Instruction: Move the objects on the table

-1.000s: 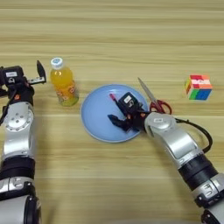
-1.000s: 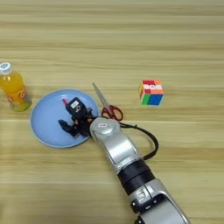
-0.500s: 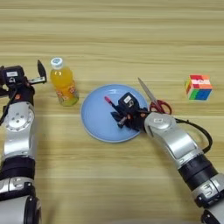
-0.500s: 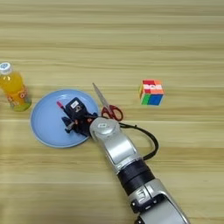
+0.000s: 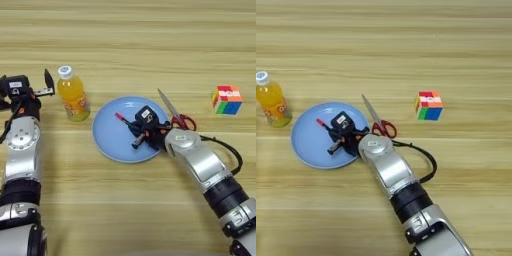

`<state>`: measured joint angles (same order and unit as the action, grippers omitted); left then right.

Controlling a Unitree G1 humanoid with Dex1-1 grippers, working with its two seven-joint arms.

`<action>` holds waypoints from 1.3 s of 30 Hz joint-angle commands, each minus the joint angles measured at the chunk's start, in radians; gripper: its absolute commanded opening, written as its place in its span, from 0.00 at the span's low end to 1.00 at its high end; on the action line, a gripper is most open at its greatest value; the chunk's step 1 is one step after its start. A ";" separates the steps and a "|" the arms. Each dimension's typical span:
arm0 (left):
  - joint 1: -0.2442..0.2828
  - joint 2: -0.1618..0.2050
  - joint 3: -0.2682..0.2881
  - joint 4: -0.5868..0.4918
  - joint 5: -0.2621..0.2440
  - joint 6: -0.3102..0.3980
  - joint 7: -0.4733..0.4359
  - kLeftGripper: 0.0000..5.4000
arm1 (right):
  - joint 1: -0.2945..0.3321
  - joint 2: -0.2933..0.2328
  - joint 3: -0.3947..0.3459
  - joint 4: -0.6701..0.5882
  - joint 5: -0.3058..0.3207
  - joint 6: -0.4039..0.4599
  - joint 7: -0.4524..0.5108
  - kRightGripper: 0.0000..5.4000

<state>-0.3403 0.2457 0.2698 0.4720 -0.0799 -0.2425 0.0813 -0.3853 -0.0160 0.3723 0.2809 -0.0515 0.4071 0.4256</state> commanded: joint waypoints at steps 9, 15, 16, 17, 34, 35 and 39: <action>0.001 0.017 -0.030 0.026 0.048 0.052 0.003 1.00 | 0.022 -0.009 0.007 0.027 -0.010 0.036 0.005 0.08; 0.001 0.017 -0.034 0.027 0.056 0.066 0.006 1.00 | 0.024 -0.007 0.004 0.009 -0.007 0.041 0.003 0.08; 0.001 0.018 -0.035 0.027 0.057 0.068 0.005 1.00 | 0.024 -0.007 0.002 0.002 -0.005 0.042 0.003 0.08; 0.001 0.018 -0.036 0.027 0.058 0.072 0.005 1.00 | 0.025 -0.007 0.000 -0.008 -0.003 0.044 0.003 0.08; 0.003 0.015 -0.044 0.021 0.057 0.072 0.012 1.00 | 0.032 -0.062 -0.117 -0.333 0.062 0.158 -0.004 0.08; 0.003 0.015 -0.044 0.020 0.057 0.072 0.012 1.00 | 0.035 -0.071 -0.131 -0.354 0.069 0.165 -0.004 0.08; 0.004 0.013 -0.046 0.016 0.057 0.073 0.014 1.00 | 0.057 -0.107 -0.191 -0.400 0.096 0.183 -0.010 0.08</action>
<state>-0.3387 0.2546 0.2294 0.4923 -0.0377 -0.1818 0.0915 -0.3448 -0.1017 0.2179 -0.0943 0.0272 0.5675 0.4217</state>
